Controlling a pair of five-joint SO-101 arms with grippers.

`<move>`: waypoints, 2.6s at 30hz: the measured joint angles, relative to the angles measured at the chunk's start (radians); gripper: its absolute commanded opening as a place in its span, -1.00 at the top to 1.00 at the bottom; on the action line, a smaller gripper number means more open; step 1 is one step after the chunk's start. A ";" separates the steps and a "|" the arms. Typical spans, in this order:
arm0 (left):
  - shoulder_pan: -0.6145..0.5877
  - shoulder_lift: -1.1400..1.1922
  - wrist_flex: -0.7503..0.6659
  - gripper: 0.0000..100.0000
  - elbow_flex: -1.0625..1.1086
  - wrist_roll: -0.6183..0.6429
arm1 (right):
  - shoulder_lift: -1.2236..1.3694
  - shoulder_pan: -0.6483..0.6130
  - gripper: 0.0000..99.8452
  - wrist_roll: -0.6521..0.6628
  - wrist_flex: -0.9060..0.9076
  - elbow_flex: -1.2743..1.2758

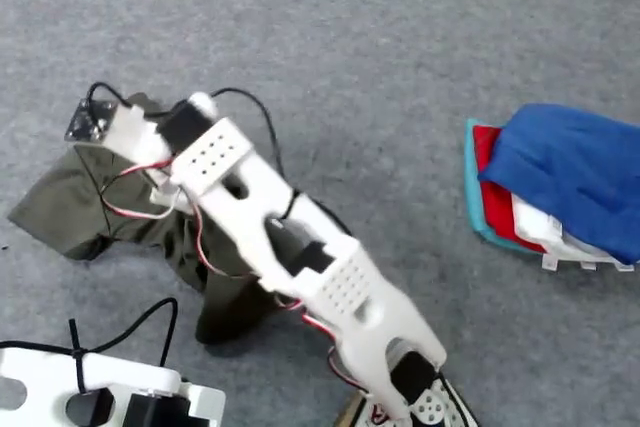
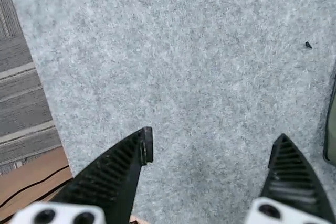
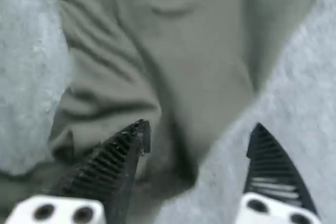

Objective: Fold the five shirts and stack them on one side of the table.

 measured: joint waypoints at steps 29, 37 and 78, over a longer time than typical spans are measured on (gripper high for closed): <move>0.000 0.000 0.000 0.30 0.000 0.000 | -0.229 0.394 0.99 0.107 0.138 -0.048; 0.054 0.000 0.000 0.30 0.012 0.002 | -0.436 0.772 0.99 0.107 0.140 0.270; 0.341 0.000 0.118 0.30 0.170 0.003 | 0.299 0.207 0.19 -0.026 -0.218 -0.161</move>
